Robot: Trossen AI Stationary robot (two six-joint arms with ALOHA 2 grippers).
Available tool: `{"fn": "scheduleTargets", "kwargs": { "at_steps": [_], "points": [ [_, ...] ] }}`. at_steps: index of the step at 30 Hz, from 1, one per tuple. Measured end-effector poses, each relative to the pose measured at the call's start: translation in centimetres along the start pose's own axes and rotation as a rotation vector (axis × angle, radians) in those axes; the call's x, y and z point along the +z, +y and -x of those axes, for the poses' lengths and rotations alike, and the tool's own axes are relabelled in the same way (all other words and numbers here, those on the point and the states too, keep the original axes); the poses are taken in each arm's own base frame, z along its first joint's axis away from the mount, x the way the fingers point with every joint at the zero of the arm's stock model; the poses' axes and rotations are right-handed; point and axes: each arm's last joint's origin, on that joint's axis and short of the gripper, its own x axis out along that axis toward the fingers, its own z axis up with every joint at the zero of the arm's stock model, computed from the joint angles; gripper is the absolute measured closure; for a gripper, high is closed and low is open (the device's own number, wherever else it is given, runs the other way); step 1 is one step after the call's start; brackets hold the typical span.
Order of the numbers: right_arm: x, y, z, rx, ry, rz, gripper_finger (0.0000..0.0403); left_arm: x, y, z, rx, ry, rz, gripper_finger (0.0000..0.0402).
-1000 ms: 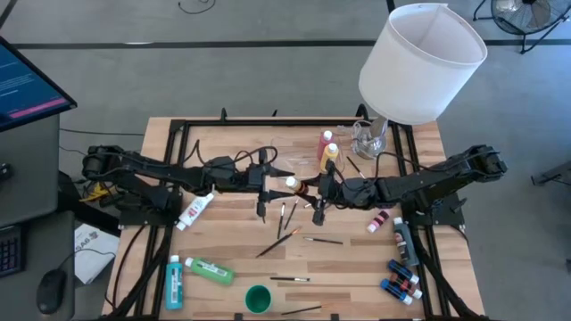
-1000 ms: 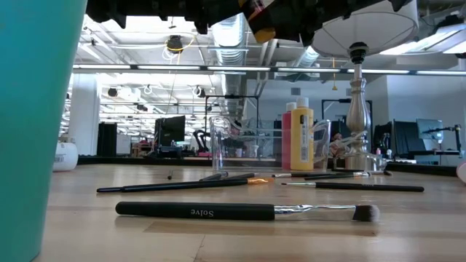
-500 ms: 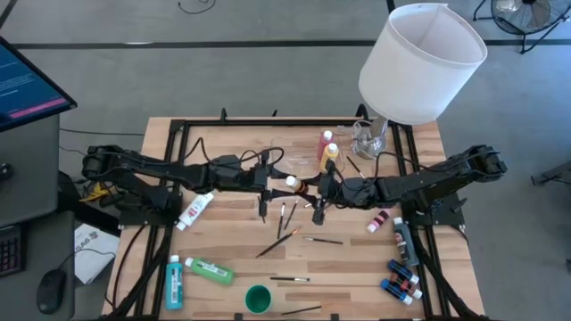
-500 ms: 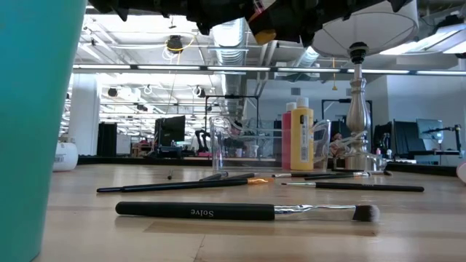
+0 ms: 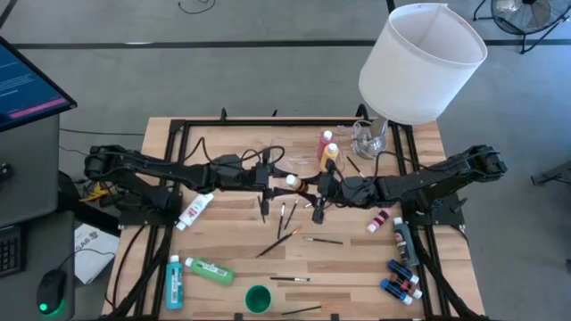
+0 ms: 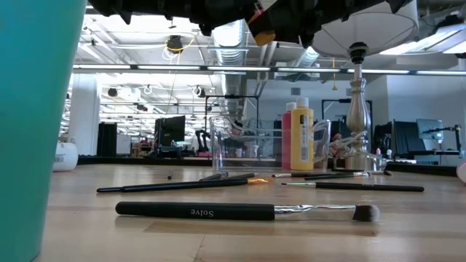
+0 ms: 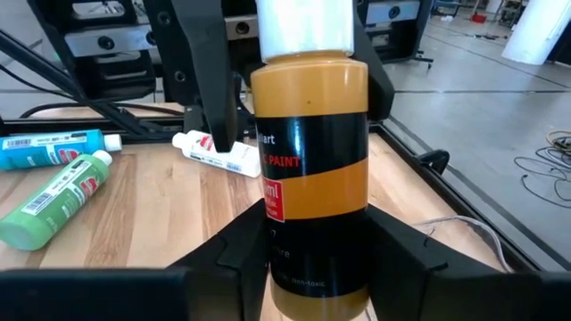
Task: Pick & Place Paint Supplies
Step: Put the small yellow paint bottle into the transparent bin
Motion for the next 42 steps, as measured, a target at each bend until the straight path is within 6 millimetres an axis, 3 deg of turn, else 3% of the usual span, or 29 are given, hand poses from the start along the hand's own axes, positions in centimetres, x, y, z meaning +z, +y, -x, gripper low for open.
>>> {"fn": "scheduleTargets", "kwargs": {
  "at_steps": [9,16,28,37,42],
  "points": [
    [0.0,0.0,0.0,0.000,0.001,0.001,0.0256,0.1,0.0,0.0,-0.001,-0.013,0.004,0.0298],
    [0.0,0.0,0.0,0.000,0.002,0.009,0.0254,0.2,0.0,0.0,0.003,-0.017,0.022,0.0359],
    [-0.6,0.4,0.3,-0.005,0.066,0.043,0.0243,-0.2,-0.1,0.0,0.000,0.012,0.030,0.0342],
    [0.4,0.9,2.8,-0.006,0.065,0.124,0.0238,-0.1,-0.1,0.0,0.003,0.003,0.030,0.0355],
    [0.4,0.9,3.1,-0.002,0.063,0.125,0.0229,0.0,-0.1,0.0,0.004,-0.004,0.029,0.0359]
  ]
}}
